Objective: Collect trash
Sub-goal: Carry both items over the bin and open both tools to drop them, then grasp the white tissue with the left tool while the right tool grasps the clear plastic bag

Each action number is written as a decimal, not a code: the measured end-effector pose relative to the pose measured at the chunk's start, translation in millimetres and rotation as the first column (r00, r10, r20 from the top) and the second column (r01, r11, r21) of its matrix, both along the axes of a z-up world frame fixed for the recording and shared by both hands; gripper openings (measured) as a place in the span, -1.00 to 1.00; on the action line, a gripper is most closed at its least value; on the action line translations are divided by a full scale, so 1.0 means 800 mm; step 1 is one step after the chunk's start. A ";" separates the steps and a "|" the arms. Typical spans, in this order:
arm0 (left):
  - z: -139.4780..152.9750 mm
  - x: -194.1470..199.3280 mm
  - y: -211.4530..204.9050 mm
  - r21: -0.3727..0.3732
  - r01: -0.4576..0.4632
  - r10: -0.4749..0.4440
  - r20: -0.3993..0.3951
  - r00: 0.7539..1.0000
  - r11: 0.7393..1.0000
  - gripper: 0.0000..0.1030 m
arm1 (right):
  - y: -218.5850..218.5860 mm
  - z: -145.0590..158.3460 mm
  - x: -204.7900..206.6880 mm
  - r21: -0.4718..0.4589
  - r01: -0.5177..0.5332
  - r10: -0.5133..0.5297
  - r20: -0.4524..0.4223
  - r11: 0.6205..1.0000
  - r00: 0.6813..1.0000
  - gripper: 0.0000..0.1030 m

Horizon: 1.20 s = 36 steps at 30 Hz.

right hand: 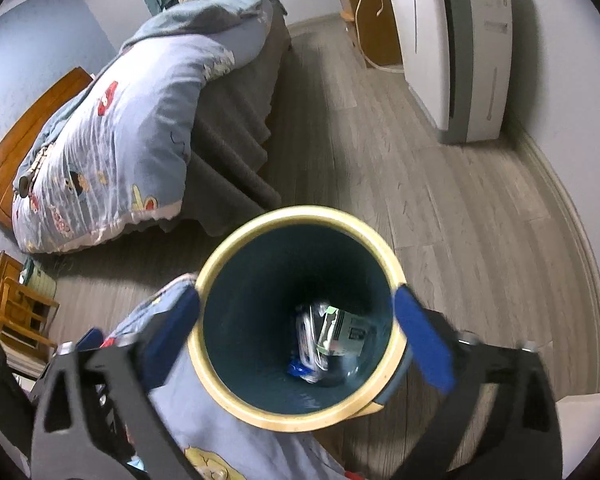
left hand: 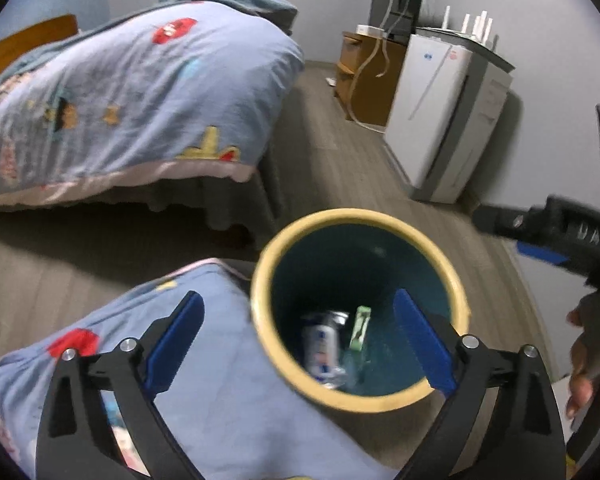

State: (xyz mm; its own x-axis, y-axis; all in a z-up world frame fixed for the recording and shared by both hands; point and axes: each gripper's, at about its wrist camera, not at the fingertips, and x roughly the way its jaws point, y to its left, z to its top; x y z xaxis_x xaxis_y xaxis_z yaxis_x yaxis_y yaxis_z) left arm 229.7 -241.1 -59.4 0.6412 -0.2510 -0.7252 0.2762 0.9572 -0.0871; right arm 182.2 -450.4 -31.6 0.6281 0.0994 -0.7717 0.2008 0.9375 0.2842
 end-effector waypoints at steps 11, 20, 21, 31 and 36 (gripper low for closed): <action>0.061 -0.077 0.093 0.058 -0.073 0.069 0.071 0.995 0.996 0.87 | 0.047 0.040 -0.019 -0.049 -0.053 0.055 0.049 0.997 0.997 0.89; 0.106 -0.167 0.212 0.080 -0.205 0.194 0.126 0.973 0.976 0.89 | 0.120 0.060 -0.058 -0.008 -0.161 0.161 0.040 0.987 0.986 0.89; 0.107 -0.178 0.224 0.079 -0.221 0.210 0.127 0.970 0.972 0.89 | 0.128 0.060 -0.064 0.003 -0.166 0.166 0.036 0.986 0.985 0.89; 0.060 -0.250 0.334 0.058 -0.392 0.389 0.055 0.920 0.918 0.89 | 0.217 0.021 -0.128 -0.017 -0.258 0.257 -0.050 0.966 0.965 0.89; 0.037 -0.260 0.384 0.033 -0.468 0.468 -0.007 0.883 0.883 0.89 | 0.251 -0.018 -0.152 -0.067 -0.280 0.271 -0.120 0.958 0.955 0.89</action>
State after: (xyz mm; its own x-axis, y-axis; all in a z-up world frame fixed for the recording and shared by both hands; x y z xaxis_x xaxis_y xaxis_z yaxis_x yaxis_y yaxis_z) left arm 21.4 65.8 -29.9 0.6685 0.0972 -0.7374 -0.2058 0.9769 -0.0577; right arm 60.9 -250.0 -46.3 0.4973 0.1900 -0.8466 -0.0432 0.9799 0.1945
